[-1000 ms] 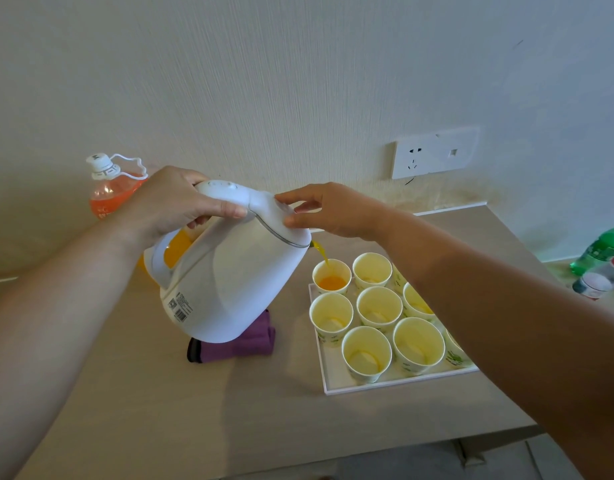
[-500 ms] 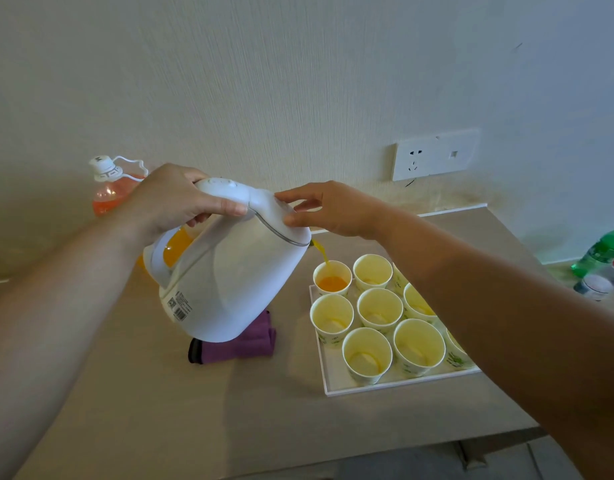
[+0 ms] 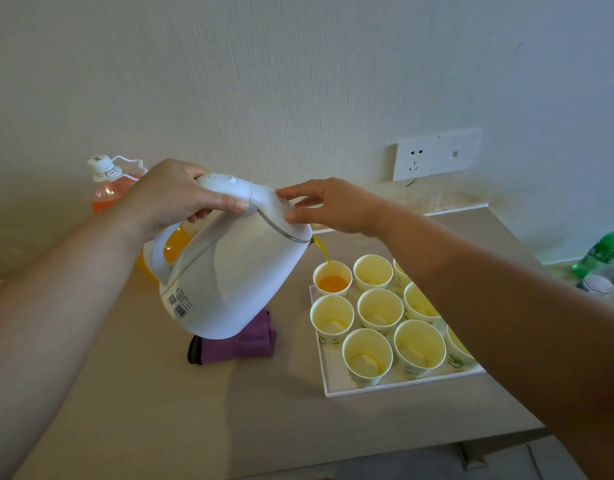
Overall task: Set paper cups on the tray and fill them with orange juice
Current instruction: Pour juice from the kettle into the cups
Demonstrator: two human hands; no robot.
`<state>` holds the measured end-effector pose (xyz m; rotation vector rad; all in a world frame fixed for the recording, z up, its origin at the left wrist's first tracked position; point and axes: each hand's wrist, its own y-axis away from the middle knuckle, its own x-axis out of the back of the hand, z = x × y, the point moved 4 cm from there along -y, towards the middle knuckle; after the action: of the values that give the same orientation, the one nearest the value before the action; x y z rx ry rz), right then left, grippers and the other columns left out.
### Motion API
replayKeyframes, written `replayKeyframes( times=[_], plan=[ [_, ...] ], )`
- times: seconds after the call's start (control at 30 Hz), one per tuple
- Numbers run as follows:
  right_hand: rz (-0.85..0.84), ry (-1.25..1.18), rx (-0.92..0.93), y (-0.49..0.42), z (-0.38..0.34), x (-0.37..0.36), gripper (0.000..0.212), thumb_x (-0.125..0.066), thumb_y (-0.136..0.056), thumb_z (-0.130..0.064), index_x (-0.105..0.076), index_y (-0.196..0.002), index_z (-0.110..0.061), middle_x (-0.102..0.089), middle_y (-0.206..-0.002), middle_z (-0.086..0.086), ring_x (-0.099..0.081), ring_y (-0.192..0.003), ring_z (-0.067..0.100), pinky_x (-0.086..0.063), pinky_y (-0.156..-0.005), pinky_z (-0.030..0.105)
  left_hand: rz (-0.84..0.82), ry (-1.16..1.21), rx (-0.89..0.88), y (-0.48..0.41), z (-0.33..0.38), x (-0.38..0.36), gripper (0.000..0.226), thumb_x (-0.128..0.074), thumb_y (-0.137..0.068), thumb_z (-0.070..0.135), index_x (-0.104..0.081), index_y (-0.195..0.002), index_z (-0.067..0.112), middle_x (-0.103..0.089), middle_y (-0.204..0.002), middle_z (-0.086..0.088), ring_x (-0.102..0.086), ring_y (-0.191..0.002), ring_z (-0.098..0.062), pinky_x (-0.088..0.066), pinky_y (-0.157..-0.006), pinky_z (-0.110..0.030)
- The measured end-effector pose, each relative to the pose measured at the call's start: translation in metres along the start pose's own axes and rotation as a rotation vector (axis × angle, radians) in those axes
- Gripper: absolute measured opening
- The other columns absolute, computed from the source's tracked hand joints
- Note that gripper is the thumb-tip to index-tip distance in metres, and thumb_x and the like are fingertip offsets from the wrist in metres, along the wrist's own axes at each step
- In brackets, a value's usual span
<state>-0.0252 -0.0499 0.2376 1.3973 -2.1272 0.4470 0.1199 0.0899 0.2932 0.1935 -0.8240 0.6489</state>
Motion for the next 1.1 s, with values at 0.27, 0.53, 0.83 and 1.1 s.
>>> replayKeyframes(
  times=[0.27, 0.53, 0.83, 1.1],
  plan=[
    [-0.004, 0.021, 0.000, 0.000, -0.003, 0.002, 0.046, -0.065, -0.088, -0.030, -0.054, -0.133, -0.031, -0.058, -0.120, -0.013, -0.054, -0.104, 0.001, -0.031, -0.089, 0.016, -0.009, 0.000, 0.007, -0.005, -0.003, 0.001, 0.037, -0.087, -0.064, 0.028, -0.053, -0.054, 0.015, -0.048, -0.042, 0.006, -0.041, -0.037, -0.002, -0.034, -0.039, -0.010],
    [-0.011, 0.005, -0.004, 0.001, -0.002, 0.003, 0.046, -0.065, -0.088, -0.030, -0.053, -0.133, -0.031, -0.056, -0.113, -0.015, -0.052, -0.102, 0.000, -0.032, -0.083, 0.012, -0.002, -0.023, 0.013, -0.006, -0.003, 0.002, 0.035, -0.087, -0.063, 0.031, -0.056, -0.056, 0.016, -0.050, -0.041, 0.008, -0.042, -0.037, -0.001, -0.034, -0.039, -0.009],
    [-0.006, -0.018, 0.001, 0.001, 0.000, 0.005, 0.046, -0.066, -0.088, -0.029, -0.054, -0.132, -0.030, -0.061, -0.114, -0.011, -0.054, -0.100, 0.000, -0.033, -0.085, 0.013, -0.004, -0.035, 0.012, -0.004, 0.003, 0.001, 0.032, -0.085, -0.066, 0.027, -0.057, -0.059, 0.014, -0.051, -0.052, -0.003, -0.043, -0.036, -0.001, -0.034, -0.038, -0.008],
    [-0.009, -0.011, 0.003, 0.000, 0.001, 0.006, 0.045, -0.066, -0.088, -0.030, -0.054, -0.132, -0.033, -0.060, -0.111, -0.012, -0.054, -0.102, 0.001, -0.032, -0.090, 0.017, -0.010, -0.032, 0.011, -0.004, 0.005, 0.002, 0.030, -0.085, -0.067, 0.027, -0.059, -0.060, 0.013, -0.051, -0.047, 0.002, -0.043, -0.036, 0.000, -0.033, -0.038, -0.008]
  ],
)
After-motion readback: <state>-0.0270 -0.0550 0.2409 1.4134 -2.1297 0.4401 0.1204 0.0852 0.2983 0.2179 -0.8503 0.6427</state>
